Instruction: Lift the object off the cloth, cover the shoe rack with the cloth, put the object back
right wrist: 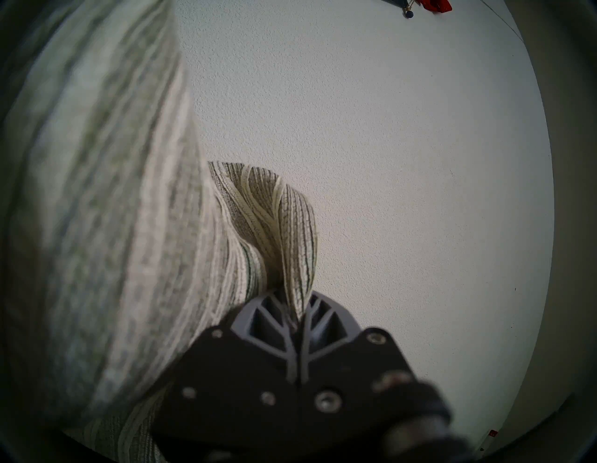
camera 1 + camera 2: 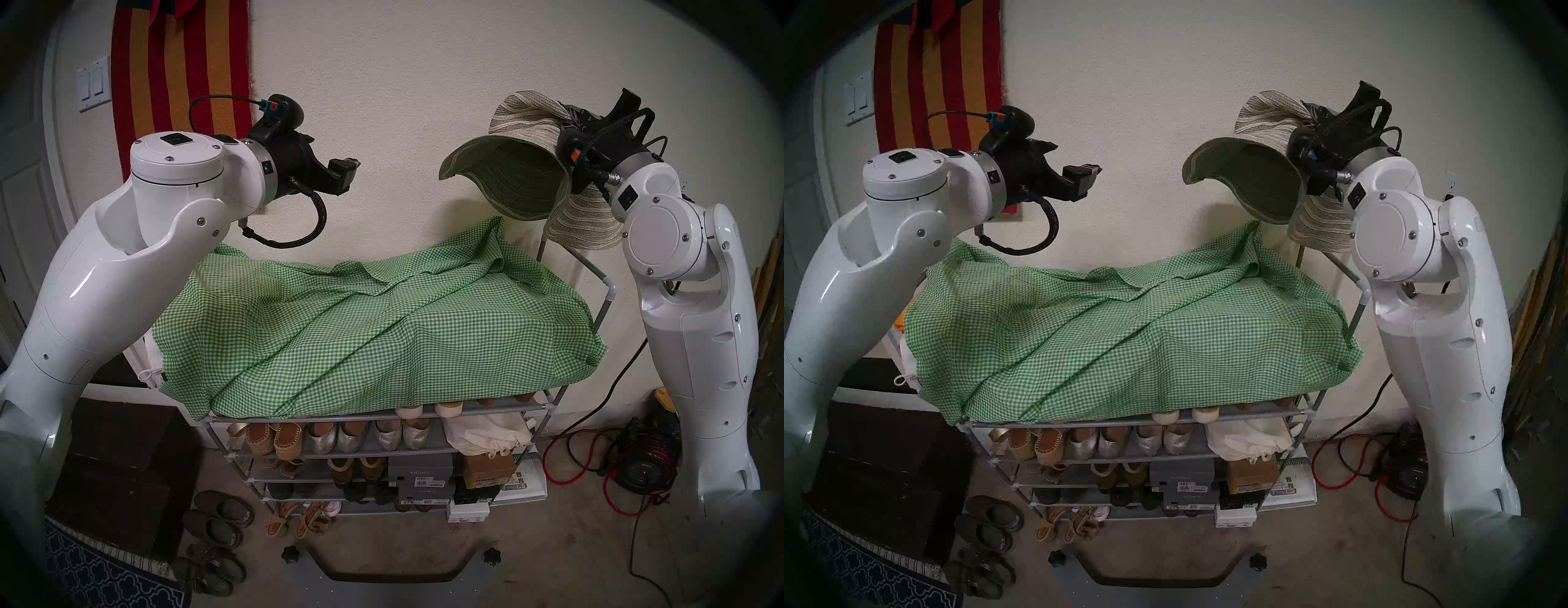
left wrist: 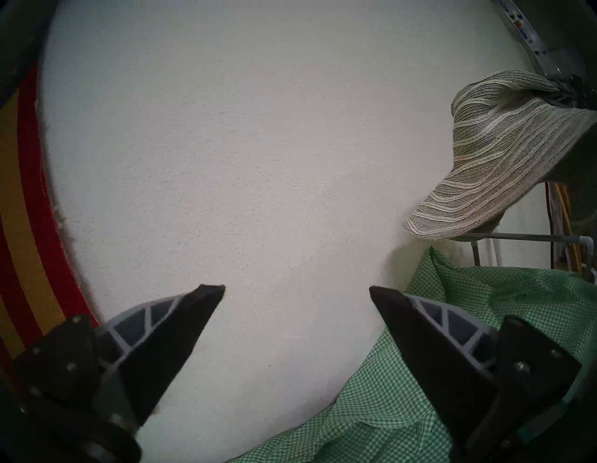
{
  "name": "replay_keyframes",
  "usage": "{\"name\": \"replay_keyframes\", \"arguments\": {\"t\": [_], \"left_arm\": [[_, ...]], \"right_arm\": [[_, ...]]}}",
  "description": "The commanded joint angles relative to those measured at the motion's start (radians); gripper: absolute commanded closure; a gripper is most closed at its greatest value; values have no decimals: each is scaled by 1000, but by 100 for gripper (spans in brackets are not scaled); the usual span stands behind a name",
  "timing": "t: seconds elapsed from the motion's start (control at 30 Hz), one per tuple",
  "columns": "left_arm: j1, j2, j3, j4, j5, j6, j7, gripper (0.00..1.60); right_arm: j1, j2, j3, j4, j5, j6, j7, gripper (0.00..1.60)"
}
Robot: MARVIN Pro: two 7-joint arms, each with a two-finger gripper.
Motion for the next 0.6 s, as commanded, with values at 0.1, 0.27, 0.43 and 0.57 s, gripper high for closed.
{"name": "replay_keyframes", "arguments": {"t": [0.1,0.27,0.43,0.57], "left_arm": [[-58,-16,37,39,12,68,-13,0],[-111,-56,150,162,84,125,-59,0],[-133,-78,213,233,126,143,-101,0],[-191,-116,274,333,158,160,-177,0]], "right_arm": [[2,0,1,-3,-1,0,2,160],[1,-1,2,-2,-2,-1,1,160],[1,-2,3,-2,-3,-2,2,160],[1,-3,3,-2,-3,-3,2,160]]}}
